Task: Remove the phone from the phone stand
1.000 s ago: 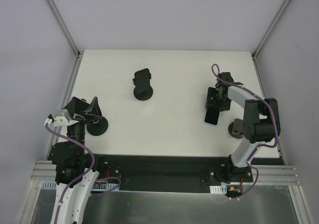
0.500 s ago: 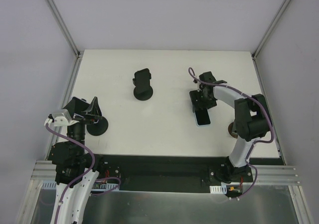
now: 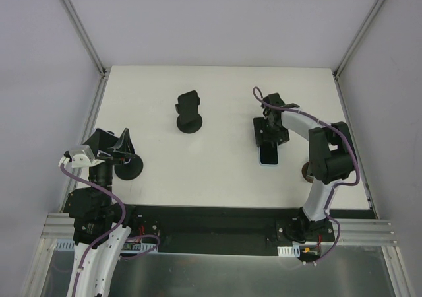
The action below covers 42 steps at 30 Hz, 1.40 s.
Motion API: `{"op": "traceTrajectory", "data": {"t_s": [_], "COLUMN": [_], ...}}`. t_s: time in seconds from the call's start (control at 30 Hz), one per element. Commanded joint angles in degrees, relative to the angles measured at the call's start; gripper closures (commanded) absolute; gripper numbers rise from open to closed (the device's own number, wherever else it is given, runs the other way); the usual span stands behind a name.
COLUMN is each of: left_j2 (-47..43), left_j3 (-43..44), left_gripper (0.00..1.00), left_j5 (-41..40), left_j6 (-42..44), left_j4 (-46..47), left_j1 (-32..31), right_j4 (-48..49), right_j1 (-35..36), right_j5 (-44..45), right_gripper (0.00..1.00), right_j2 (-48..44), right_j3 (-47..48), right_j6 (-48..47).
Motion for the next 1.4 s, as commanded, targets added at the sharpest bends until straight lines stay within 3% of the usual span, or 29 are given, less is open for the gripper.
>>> {"op": "traceTrajectory", "data": {"t_s": [0.0,0.03,0.23,0.33,0.47,0.63,0.77,0.93,1.13,1.27,1.37], "left_j2": [-3.92,-4.09,-5.76,-6.38,-7.17,-7.87,-8.05,-8.05,-8.05,-7.61,-7.0], "left_j3": [-0.26,-0.26,-0.35,-0.44,-0.44,-0.35,-0.35,-0.35,-0.35,-0.44,-0.44], "left_gripper": [0.01,0.01,0.01,0.01,0.01,0.01,0.01,0.01,0.01,0.01,0.01], "left_j5": [0.43,0.34,-0.54,-0.89,-1.15,-1.42,-1.51,-1.68,-1.68,-1.77,-1.86], "left_j6": [0.86,0.86,1.21,1.39,1.39,1.56,1.57,1.83,1.92,2.09,2.27], "left_j4": [1.3,1.3,1.3,1.3,1.3,1.3,1.3,1.3,1.3,1.3,1.3], "left_j1": [-0.42,-0.51,-0.68,-0.86,-1.3,-1.74,-2.18,-2.61,-2.79,-2.7,-2.7], "right_j4": [-3.05,-3.23,-6.13,-6.65,-6.39,-7.8,-9.03,-6.32,6.07,18.45,22.07], "right_j1": [-0.84,-0.84,-2.77,-7.59,-17.69,-27.1,-39.12,-42.93,-45.22,-44.52,-41.45], "right_j5": [2.76,2.32,4.24,4.6,4.51,10.4,6.9,4.43,-2.16,-6.73,-7.09], "right_gripper": [0.09,0.02,0.04,0.04,0.04,0.04,0.04,0.04,0.04,0.04,0.04], "right_j2": [-1.44,-2.23,-11.01,-17.42,-29.18,-40.1,-46.25,-46.36,-45.13,-41.89,-36.35], "right_j3": [0.99,1.17,3.55,0.31,-7.32,-16.04,-22.28,-31.07,-38.1,-39.61,-36.2], "right_j6": [0.59,0.68,4.36,12.0,18.95,25.27,30.64,37.59,42.6,47.25,50.25]}}
